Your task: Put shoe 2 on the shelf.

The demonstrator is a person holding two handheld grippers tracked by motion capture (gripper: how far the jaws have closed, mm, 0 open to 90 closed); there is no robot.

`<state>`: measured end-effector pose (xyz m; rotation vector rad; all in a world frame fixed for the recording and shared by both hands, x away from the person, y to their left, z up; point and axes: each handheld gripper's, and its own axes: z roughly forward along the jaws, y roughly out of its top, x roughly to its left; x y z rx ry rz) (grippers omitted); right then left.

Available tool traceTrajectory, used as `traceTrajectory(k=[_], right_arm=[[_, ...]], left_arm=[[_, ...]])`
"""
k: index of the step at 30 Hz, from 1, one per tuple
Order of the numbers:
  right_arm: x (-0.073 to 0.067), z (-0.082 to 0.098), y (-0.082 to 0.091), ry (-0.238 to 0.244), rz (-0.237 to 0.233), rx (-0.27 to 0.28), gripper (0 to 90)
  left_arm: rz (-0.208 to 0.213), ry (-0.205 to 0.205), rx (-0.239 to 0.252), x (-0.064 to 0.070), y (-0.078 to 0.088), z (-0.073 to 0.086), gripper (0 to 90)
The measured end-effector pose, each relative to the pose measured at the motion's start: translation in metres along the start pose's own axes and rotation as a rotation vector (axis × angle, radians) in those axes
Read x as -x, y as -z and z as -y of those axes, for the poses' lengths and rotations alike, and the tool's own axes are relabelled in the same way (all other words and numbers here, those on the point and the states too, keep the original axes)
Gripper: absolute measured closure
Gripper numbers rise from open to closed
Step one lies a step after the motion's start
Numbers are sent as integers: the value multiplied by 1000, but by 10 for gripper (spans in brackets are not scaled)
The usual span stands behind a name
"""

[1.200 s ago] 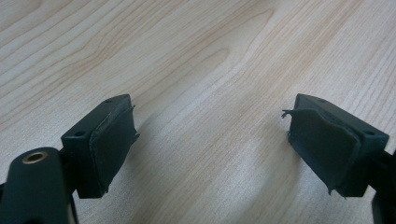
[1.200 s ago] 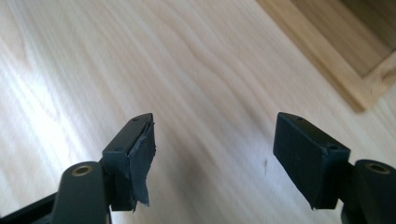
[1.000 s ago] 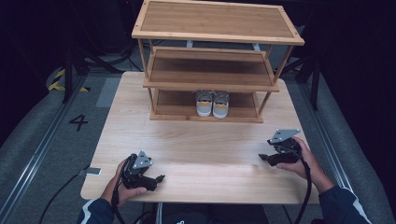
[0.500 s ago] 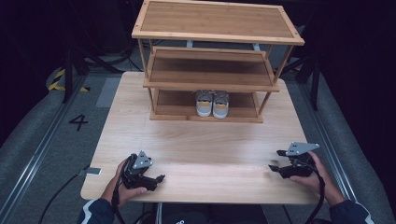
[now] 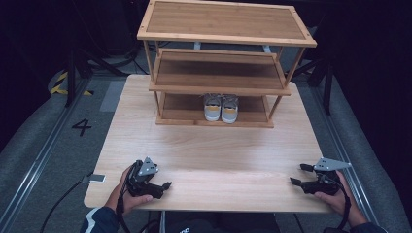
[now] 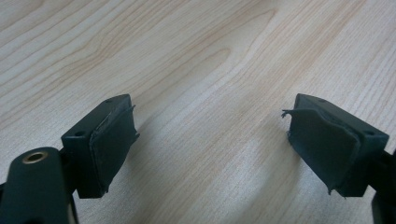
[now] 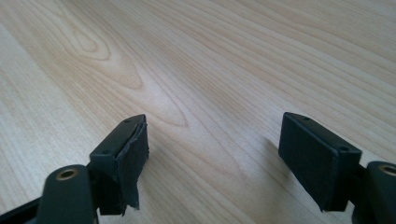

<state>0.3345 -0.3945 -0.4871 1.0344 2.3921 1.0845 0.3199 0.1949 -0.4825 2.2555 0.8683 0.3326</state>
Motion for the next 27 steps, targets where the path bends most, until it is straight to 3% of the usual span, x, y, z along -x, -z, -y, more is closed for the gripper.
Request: traceTrajectory(k=[27], right_arm=[[1, 0, -1, -16, 21, -1, 243]], left_arm=[[4, 12, 1, 0, -1, 0, 149]])
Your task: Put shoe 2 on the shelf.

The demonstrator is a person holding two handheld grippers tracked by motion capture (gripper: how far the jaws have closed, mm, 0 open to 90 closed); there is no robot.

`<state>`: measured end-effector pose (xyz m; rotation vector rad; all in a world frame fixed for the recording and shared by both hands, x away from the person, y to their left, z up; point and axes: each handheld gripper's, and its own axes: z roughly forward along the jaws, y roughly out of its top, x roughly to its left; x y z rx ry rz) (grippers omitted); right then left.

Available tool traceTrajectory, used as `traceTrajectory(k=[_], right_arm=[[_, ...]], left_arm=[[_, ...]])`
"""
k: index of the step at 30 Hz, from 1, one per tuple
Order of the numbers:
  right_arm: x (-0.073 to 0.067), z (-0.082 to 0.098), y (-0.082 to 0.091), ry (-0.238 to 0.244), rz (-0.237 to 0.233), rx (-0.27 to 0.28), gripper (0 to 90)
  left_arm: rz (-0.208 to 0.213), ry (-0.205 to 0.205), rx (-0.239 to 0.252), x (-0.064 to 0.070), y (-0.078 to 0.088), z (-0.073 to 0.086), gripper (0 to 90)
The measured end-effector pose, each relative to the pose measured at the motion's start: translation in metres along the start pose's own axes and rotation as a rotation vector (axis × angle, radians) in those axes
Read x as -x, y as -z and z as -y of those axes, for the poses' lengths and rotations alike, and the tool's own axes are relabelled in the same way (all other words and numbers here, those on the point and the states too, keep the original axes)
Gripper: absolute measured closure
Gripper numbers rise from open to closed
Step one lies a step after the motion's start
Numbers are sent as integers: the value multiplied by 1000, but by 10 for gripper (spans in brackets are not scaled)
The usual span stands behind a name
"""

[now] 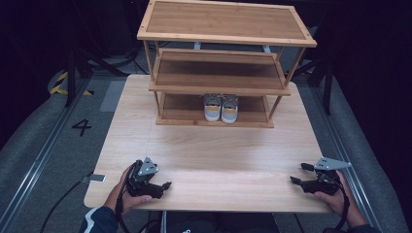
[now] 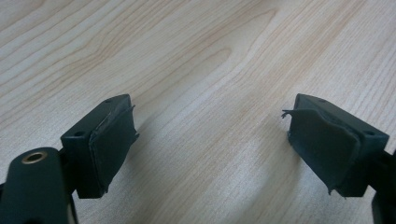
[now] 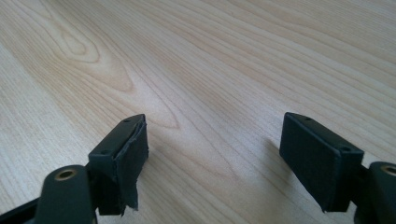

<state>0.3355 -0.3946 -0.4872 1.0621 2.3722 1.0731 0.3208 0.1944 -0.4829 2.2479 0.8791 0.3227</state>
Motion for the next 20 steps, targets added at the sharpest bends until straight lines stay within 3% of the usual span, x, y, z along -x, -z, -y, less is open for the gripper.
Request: traceTrajectory(k=[20], right_arm=[[1, 1, 1, -7, 2, 2, 248]], left_arm=[[-16, 10, 0, 0, 0, -1, 149]])
